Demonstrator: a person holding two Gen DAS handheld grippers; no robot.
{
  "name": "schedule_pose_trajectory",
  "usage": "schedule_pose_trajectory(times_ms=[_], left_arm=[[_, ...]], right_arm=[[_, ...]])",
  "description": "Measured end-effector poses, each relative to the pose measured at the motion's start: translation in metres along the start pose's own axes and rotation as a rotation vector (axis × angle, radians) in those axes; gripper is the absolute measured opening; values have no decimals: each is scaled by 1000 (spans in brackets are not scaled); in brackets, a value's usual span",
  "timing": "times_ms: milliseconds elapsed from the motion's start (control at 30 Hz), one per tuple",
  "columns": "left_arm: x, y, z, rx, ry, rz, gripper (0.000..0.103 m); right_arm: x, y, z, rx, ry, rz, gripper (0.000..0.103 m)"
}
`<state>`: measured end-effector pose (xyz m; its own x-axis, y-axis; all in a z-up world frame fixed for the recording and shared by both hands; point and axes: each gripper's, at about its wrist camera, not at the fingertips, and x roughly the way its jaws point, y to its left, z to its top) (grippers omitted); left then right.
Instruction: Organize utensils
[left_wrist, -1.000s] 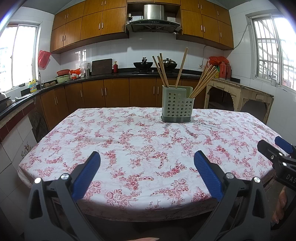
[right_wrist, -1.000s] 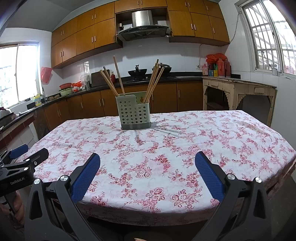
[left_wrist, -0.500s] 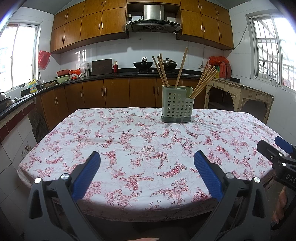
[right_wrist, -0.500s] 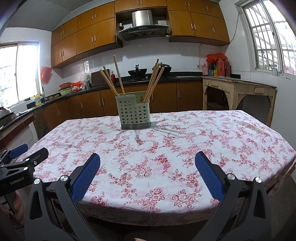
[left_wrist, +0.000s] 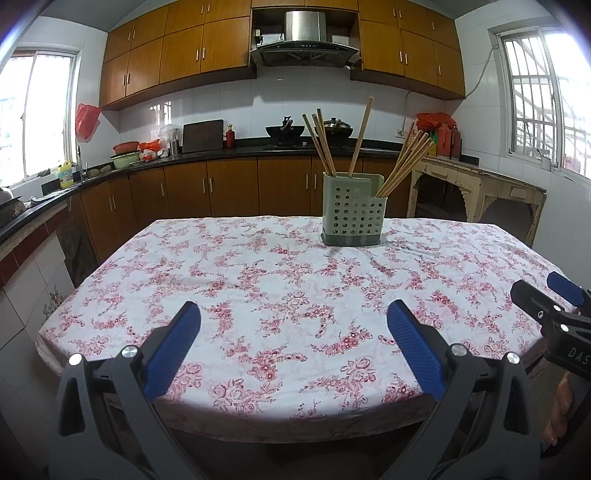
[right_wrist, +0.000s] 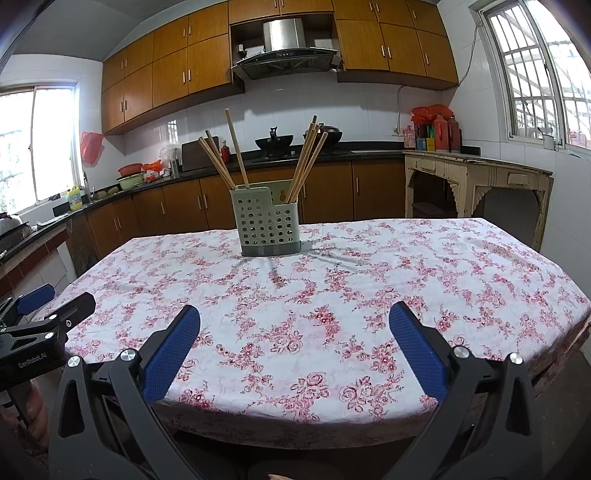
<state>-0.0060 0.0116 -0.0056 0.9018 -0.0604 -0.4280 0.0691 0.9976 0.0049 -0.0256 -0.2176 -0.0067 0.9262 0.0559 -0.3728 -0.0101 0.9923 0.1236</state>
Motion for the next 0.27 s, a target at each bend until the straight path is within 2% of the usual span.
schedule_pose_trajectory(times_ms=[267], left_arm=[[0, 2, -1, -2, 2, 0, 99]], right_arm=[[1, 0, 0, 0, 1, 0, 101]])
